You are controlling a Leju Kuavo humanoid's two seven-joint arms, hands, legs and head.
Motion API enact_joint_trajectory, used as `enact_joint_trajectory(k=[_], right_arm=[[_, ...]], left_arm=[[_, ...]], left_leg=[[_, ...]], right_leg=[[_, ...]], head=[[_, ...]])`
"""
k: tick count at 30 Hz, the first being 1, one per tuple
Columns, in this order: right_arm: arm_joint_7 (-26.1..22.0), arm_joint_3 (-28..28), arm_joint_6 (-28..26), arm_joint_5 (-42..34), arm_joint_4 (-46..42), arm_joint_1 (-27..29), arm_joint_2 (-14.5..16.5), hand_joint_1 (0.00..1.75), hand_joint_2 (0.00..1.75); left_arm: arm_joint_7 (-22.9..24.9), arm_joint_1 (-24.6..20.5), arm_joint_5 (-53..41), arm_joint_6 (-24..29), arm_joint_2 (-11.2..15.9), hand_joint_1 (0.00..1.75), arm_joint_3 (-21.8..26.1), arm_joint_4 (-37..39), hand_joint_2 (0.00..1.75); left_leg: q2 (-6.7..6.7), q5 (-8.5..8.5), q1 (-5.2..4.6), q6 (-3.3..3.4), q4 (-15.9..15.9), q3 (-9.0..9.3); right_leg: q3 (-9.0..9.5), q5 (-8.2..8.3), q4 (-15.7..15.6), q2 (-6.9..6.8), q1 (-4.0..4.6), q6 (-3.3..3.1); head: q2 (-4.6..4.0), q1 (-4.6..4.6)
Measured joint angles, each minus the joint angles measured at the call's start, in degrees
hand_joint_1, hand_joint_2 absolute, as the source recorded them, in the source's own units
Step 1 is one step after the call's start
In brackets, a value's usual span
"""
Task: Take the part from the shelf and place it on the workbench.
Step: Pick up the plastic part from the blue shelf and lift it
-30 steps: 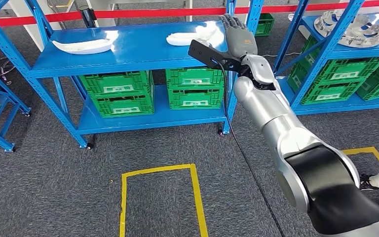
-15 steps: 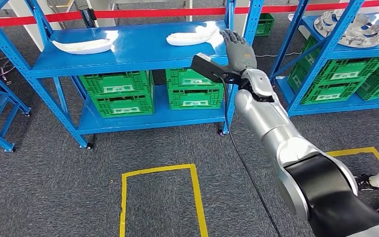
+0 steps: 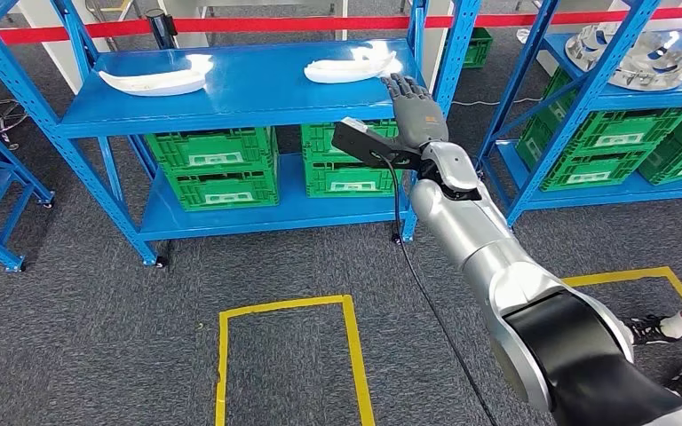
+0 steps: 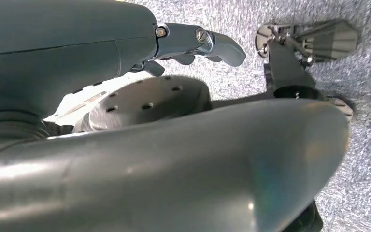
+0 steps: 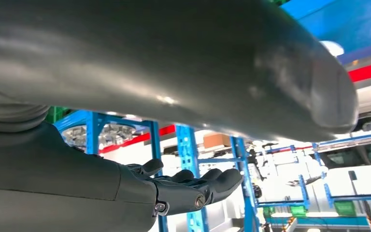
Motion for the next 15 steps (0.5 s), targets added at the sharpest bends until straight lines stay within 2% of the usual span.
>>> enact_joint_trajectory(k=[2, 3, 4, 5, 7, 8, 9, 10, 13, 15], right_arm=[[0.0, 0.4, 0.1, 0.0, 0.0, 0.5, 0.1, 0.00, 0.00], [0.0, 0.5, 0.1, 0.1, 0.0, 0.9, 0.2, 0.00, 0.00], [0.0, 0.7, 0.1, 0.1, 0.0, 1.4, 0.2, 0.00, 0.00], [0.0, 0.8, 0.1, 0.2, 0.0, 1.7, 0.3, 0.00, 0.00], [0.0, 1.0, 0.1, 0.4, -0.1, 1.9, 0.6, 0.00, 0.00], [0.1, 1.1, 0.1, 0.5, -0.2, 1.9, 0.8, 0.00, 0.00], [0.1, 1.2, 0.1, 0.7, -0.3, 2.0, 1.0, 0.00, 0.00], [0.2, 1.3, 0.1, 0.7, -0.4, 2.1, 1.1, 0.00, 0.00], [0.4, 1.7, 0.2, 0.9, -0.7, 2.5, 1.4, 0.00, 0.00], [0.5, 2.0, 0.2, 0.9, -1.0, 2.5, 1.6, 0.00, 0.00]], left_arm=[[-0.1, 0.0, 0.0, 0.0, 0.0, 0.00, 0.0, 0.0, 0.00], [-0.1, 0.0, 0.0, 0.0, 0.0, 0.00, 0.0, 0.0, 0.00], [-0.1, 0.0, 0.0, 0.0, 0.0, 0.00, 0.0, 0.0, 0.00], [-0.1, 0.0, 0.0, 0.0, -0.1, 0.00, 0.0, 0.0, 0.00], [-0.2, 0.0, 0.0, 0.0, -0.2, 0.00, 0.0, 0.0, 0.00], [-0.2, 0.0, 0.0, 0.0, -0.2, 0.00, 0.0, 0.0, 0.00], [-0.3, -0.1, 0.0, 0.0, -0.3, 0.00, 0.0, 0.0, 0.00], [-0.2, -0.1, 0.0, 0.0, -0.3, 0.00, 0.0, 0.0, 0.00], [-0.2, -0.2, 0.0, 0.0, -0.2, 0.00, 0.0, 0.0, 0.00], [-0.1, -0.2, 0.0, 0.0, -0.2, 0.00, 0.0, 0.0, 0.00]], left_leg=[[0.06, -0.05, -0.08, 0.23, 0.0, -0.03], [0.03, -0.12, -0.13, 0.27, 0.1, -0.03], [-0.02, -0.22, -0.17, 0.25, 0.2, -0.02], [-0.09, -0.36, -0.18, 0.14, 0.3, 0.00], [-0.18, -0.85, -0.18, -0.30, 0.8, 0.04], [-0.18, -1.17, -0.25, -0.66, 1.1, 0.02], [-0.16, -1.45, -0.29, -1.04, 1.2, 0.03], [-0.15, -1.64, -0.30, -1.43, 1.3, 0.05], [-0.14, -2.11, -0.13, -2.54, 1.3, 0.19], [-0.23, -3.76, 0.04, -3.28, 4.7, -1.38]], right_leg=[[-3.82, -3.75, 8.0, 0.01, 0.18, -0.08], [-5.36, -4.73, 11.2, 0.01, 0.24, -0.13], [-6.01, -4.65, 12.4, 0.01, 0.31, -0.24], [-5.47, -3.44, 11.1, 0.01, 0.35, -0.42], [-1.83, 0.20, 3.5, -0.11, 0.46, -0.96], [-0.15, 1.36, 0.0, -0.18, 0.61, -1.27], [0.92, 1.84, -2.2, -0.20, 0.77, -1.58], [1.28, 1.65, -3.0, -0.19, 0.97, -1.88], [1.75, 1.48, -3.4, 0.04, 1.03, -2.80], [2.49, 1.33, -3.8, 0.09, 0.66, -3.44]], head=[[0.01, 0.01], [0.01, 0.01], [0.01, 0.01], [0.01, 0.01], [0.01, 0.01], [0.01, -0.01], [0.02, -0.03], [0.01, -0.04], [0.01, -0.04], [0.01, -0.11]])
